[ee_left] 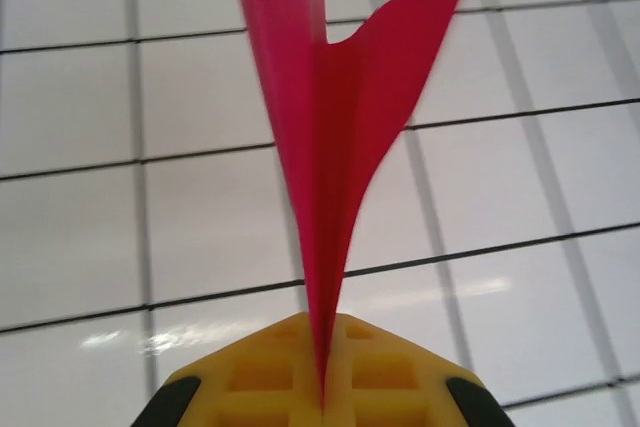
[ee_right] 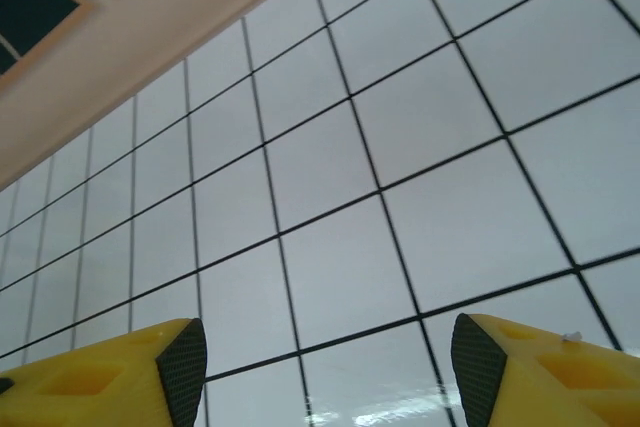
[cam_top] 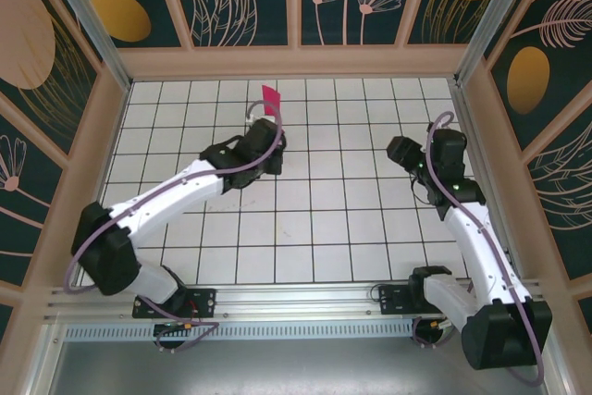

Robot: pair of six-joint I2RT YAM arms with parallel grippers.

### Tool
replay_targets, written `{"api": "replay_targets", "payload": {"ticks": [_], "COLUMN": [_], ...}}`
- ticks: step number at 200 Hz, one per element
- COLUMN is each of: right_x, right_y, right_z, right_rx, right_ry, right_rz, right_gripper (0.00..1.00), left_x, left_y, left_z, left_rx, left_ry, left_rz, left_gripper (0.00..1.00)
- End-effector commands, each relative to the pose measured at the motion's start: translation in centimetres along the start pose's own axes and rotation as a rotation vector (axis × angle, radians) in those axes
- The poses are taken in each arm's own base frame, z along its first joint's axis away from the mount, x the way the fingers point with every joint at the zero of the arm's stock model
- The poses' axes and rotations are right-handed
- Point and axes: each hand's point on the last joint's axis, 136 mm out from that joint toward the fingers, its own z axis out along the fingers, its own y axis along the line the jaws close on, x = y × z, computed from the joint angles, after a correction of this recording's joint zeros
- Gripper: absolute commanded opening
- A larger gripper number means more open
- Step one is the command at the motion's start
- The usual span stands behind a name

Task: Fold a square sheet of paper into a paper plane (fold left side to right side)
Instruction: Turn over the paper at the center of the table.

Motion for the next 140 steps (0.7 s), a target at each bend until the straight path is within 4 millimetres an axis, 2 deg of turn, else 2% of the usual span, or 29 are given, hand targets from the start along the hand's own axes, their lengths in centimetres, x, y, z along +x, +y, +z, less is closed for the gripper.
{"api": "replay_targets", "payload": {"ticks": [1, 11, 35, 64, 97, 125, 140], "right_x": [0.1, 0.1, 0.4, 0.6, 1.1, 1.9, 2.5], "right_y": [-2.6, -3.0, -3.2, -3.5, -3.6, -4.0, -4.3], "right_z": [-0.5, -0.4, -0.4, -0.4, -0.1, 0.6, 1.0], "right_rx": [0.119, 0.142, 0.14, 0.143, 0.127, 0.112, 0.098], "right_ry": [-0.03, -0.035, -0.032, -0.03, -0.014, 0.007, 0.028], "right_rz": [0.003, 0.002, 0.01, 0.025, 0.035, 0.049, 0.062], "right_gripper": [0.69, 0.69, 0.69, 0.7, 0.7, 0.75, 0.76], "left_x": [2.1, 2.3, 3.9, 7.1, 9.4, 11.3, 11.8], "left_y": [5.6, 5.1, 2.8, -0.1, -1.3, -2.9, -4.1], "left_z": [-1.0, -1.0, 1.4, 4.3, 5.9, 7.7, 8.6], "left_rx": [-0.437, -0.475, -0.525, -0.536, -0.581, -0.531, -0.491], "left_ry": [0.068, 0.076, 0.126, 0.217, 0.301, 0.385, 0.42], "left_rz": [0.127, 0.149, 0.22, 0.268, 0.326, 0.334, 0.342], "left_gripper": [0.0, 0.0, 0.0, 0.0, 0.0, 0.0, 0.06]}}
